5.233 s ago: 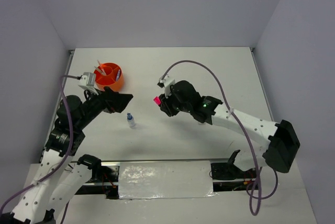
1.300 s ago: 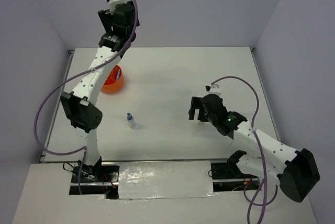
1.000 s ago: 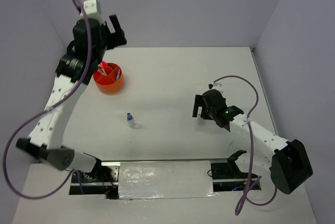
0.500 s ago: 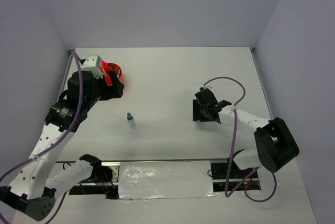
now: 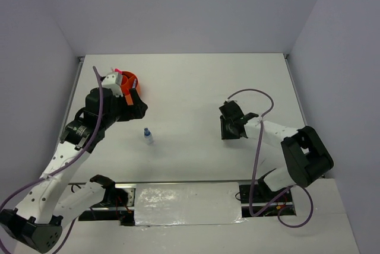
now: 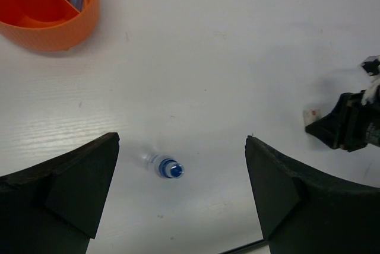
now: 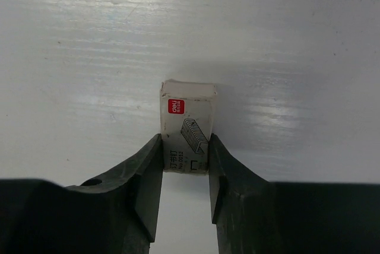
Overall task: Sort the stationery into containers
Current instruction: Pick up the stationery from the center of the board, then place the stationery in the storage box, then pick up the stationery from the center of the board.
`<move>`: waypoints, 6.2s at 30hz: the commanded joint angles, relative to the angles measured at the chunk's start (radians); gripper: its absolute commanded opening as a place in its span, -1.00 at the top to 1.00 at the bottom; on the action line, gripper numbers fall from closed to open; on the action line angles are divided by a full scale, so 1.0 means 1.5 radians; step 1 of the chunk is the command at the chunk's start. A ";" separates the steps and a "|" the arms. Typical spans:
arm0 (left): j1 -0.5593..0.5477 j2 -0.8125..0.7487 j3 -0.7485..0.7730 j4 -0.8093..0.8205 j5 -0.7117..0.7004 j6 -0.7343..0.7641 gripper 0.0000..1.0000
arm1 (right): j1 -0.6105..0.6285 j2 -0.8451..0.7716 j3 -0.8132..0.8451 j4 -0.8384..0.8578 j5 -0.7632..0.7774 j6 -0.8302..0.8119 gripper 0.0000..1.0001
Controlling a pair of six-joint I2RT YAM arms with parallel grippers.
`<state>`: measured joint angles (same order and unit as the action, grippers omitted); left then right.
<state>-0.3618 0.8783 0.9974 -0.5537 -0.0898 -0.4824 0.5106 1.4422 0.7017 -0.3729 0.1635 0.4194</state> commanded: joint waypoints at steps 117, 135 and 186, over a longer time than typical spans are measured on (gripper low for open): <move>0.364 0.541 0.143 0.445 0.063 0.157 -0.13 | 0.241 -0.546 -0.120 0.142 -0.154 -0.088 -0.99; 0.158 0.142 0.124 0.126 -0.181 -0.043 -0.99 | 0.241 -0.477 -0.114 0.192 -0.060 0.001 -0.99; -0.299 0.115 -0.223 0.088 -0.396 -0.269 0.16 | 0.241 -0.494 -0.110 0.159 -0.146 0.016 -0.99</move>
<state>-0.8078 1.0454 0.6430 -0.4301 -0.6823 -0.8700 0.8764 0.7151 0.5121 -0.1459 -0.0456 0.4488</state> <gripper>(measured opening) 0.427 0.996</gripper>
